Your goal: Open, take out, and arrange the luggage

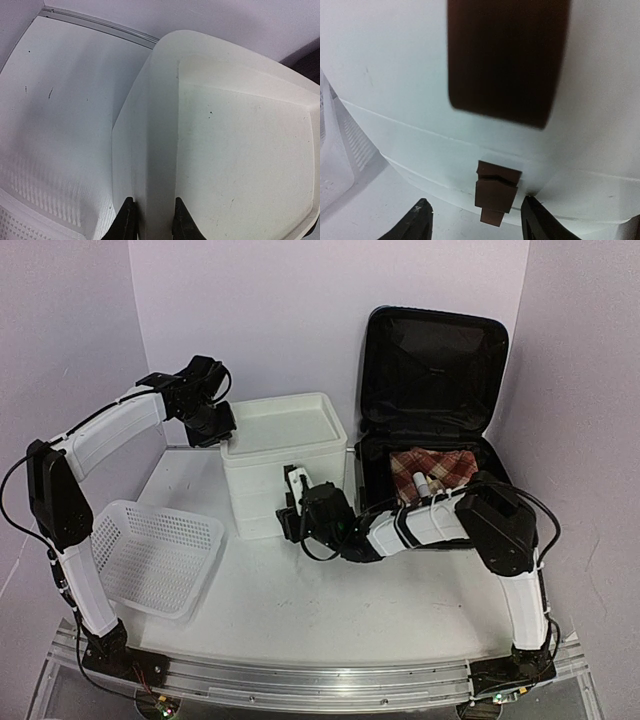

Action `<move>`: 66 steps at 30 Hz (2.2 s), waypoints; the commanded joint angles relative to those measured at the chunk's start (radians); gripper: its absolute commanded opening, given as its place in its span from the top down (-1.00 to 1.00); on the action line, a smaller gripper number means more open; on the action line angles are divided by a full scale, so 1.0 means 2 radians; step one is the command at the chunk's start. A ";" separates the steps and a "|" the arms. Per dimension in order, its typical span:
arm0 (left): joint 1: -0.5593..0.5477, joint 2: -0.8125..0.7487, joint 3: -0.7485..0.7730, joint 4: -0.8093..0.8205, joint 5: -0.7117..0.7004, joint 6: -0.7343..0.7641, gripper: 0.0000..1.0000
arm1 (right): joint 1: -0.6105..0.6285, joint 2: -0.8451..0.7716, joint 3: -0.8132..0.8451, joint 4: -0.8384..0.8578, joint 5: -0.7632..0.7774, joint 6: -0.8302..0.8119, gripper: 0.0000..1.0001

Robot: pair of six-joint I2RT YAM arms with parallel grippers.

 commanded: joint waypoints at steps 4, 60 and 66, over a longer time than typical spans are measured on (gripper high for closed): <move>-0.004 -0.001 0.006 -0.026 0.107 -0.032 1.00 | 0.013 0.029 0.030 0.112 0.143 -0.035 -0.08; 0.027 0.034 0.006 -0.012 0.149 -0.040 1.00 | 0.084 -0.227 -0.139 -0.192 -0.049 0.117 1.00; 0.027 0.032 0.004 -0.005 0.154 -0.028 1.00 | 0.086 -0.249 -0.143 -0.214 -0.032 0.119 0.41</move>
